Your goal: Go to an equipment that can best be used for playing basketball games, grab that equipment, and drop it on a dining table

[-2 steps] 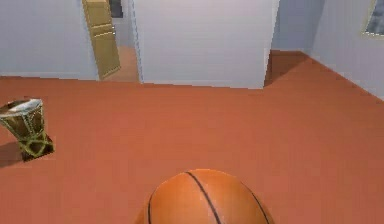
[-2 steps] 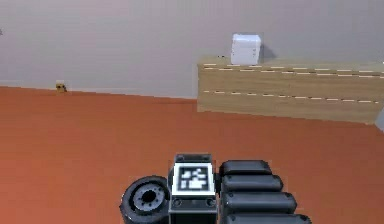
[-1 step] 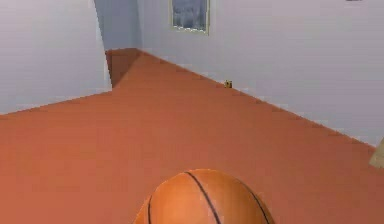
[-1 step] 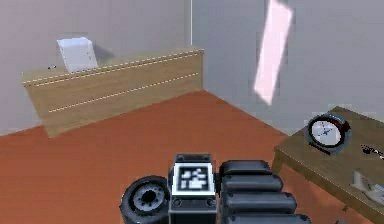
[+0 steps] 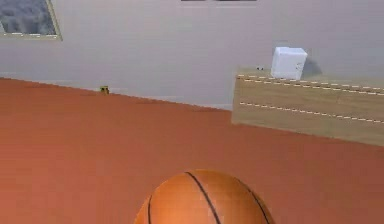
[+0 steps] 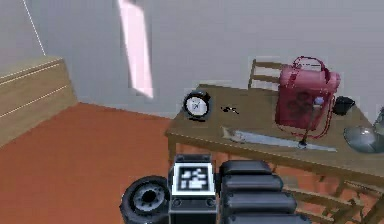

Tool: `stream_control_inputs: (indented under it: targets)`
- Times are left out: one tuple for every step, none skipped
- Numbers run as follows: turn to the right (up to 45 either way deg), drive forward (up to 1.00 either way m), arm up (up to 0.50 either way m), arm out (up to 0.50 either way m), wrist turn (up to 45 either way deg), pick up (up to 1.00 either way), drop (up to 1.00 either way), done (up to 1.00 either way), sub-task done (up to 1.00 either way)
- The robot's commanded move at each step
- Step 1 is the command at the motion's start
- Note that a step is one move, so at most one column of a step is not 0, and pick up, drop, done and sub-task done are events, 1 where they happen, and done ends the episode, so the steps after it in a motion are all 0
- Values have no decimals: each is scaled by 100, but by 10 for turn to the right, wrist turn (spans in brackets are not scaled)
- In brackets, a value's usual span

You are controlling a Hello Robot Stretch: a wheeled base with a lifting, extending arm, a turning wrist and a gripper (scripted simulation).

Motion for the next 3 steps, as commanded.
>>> stream_control_inputs:
  targets:
    - [0, 30, 0, 0, 0, 0, 0, 0, 0]
    - [450, 0, 0, 0, 0, 0, 0, 0, 0]
    - [150, 0, 0, 0, 0, 0, 0, 0, 0]
